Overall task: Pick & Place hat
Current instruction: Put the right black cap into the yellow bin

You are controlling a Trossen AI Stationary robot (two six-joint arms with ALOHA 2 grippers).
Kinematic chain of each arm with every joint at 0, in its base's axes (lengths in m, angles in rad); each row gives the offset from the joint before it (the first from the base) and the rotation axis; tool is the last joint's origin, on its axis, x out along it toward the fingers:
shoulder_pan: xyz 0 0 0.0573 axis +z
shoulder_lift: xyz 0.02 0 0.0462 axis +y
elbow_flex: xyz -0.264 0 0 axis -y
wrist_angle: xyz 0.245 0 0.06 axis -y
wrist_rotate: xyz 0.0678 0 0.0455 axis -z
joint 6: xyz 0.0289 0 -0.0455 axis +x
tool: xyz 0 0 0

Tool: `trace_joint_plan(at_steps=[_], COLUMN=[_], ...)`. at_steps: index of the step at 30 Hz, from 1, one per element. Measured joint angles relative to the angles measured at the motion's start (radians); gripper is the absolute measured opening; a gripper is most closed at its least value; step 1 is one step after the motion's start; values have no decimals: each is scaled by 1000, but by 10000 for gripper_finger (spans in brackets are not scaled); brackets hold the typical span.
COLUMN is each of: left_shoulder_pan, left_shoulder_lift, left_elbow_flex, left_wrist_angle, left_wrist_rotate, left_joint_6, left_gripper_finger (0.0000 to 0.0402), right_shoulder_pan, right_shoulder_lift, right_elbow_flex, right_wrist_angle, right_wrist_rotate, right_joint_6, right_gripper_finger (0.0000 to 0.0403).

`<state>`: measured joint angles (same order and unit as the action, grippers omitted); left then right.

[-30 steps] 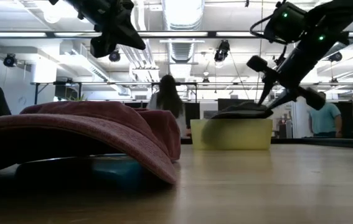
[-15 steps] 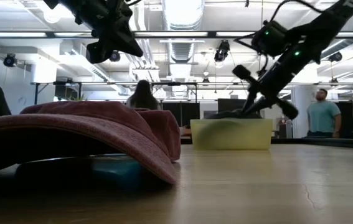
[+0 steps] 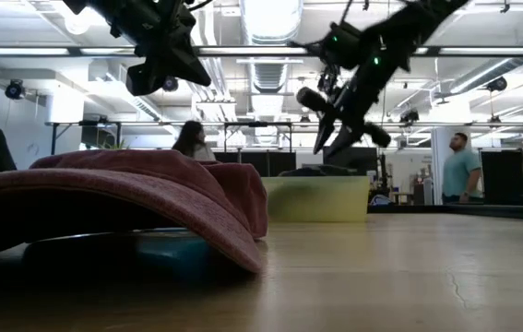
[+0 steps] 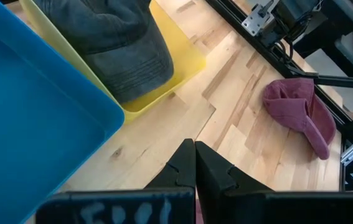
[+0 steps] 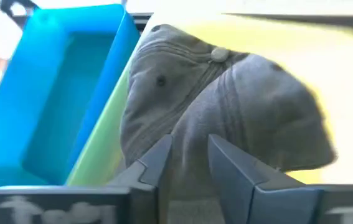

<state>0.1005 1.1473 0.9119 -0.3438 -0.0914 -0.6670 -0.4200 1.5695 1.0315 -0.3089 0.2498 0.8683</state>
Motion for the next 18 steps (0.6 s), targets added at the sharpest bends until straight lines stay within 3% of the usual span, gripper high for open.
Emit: trace_joint_plan(at_steps=[3, 6, 8, 13, 18], left_shoulder_pan=[0, 0, 0, 0, 0], left_shoulder_lift=[0, 0, -1, -1, -1], left_elbow_flex=[0, -1, -1, -1, -16], left_wrist_angle=[2, 24, 44, 45, 45], left_wrist_rotate=[-7, -16, -16, -16, -16], left_joint_6=[4, 28, 40, 42, 40], left_gripper_finger=[0, 0, 0, 0, 0], right_shoulder_pan=[4, 0, 0, 40, 85], right_shoulder_lift=[-4, 17, 48, 115, 123], right_elbow_flex=[75, 122, 141, 176, 174], right_wrist_angle=[-114, -145, -162, -291, -385], right_wrist_rotate=[15, -41, -88, -95, 19], right_joint_6=[-78, -112, -112, -53, -39], right_gripper_finger=[128, 154, 170, 187, 182])
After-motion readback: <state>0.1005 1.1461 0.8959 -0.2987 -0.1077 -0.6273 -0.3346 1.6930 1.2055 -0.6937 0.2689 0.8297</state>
